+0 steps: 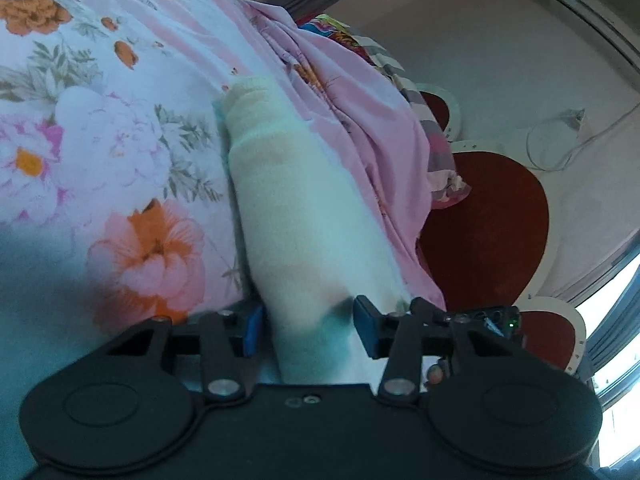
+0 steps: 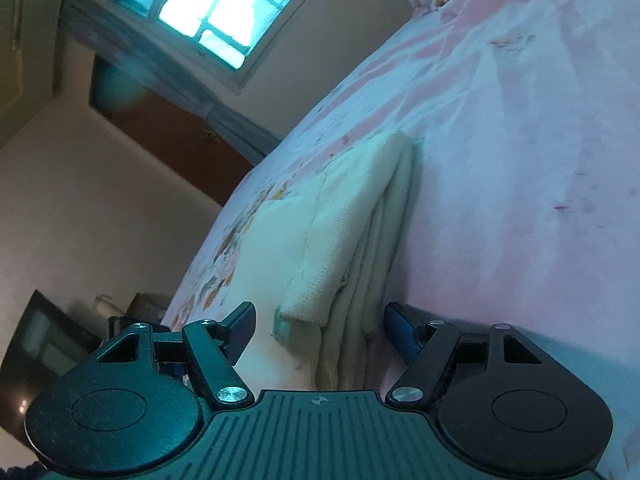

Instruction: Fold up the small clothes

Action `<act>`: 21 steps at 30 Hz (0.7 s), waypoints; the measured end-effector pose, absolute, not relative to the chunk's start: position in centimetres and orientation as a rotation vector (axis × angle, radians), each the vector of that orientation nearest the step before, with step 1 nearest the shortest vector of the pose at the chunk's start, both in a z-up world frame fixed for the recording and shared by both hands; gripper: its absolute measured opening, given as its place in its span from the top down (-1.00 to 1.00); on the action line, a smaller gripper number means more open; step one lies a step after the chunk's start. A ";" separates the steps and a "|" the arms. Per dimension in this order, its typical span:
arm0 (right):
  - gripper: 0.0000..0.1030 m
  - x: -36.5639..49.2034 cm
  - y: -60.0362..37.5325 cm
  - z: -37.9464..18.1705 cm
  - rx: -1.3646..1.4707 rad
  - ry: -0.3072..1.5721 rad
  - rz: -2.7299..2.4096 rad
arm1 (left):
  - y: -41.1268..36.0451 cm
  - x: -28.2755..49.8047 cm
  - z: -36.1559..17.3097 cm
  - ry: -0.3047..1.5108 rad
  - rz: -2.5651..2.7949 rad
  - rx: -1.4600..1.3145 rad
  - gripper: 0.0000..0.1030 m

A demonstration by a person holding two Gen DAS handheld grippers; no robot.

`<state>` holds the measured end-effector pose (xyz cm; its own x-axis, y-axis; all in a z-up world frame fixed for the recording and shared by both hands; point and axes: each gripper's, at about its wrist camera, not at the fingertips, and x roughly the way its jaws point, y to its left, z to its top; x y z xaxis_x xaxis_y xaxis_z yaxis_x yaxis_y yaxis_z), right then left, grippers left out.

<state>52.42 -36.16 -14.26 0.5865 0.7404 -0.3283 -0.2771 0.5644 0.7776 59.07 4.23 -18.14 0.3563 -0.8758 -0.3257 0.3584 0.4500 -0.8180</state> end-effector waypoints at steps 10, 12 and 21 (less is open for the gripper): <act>-0.25 55.4 -34.5 -14.8 0.688 0.684 0.750 | 3.4 62.1 -19.6 0.866 -0.990 -0.794 0.19; -0.14 55.8 -34.6 -15.2 0.722 0.689 0.758 | 3.5 62.5 -19.9 0.862 -1.000 -0.829 0.19; 0.25 55.6 -34.7 -15.4 0.719 0.676 0.727 | 2.6 61.7 -19.3 0.823 -0.937 -0.749 0.42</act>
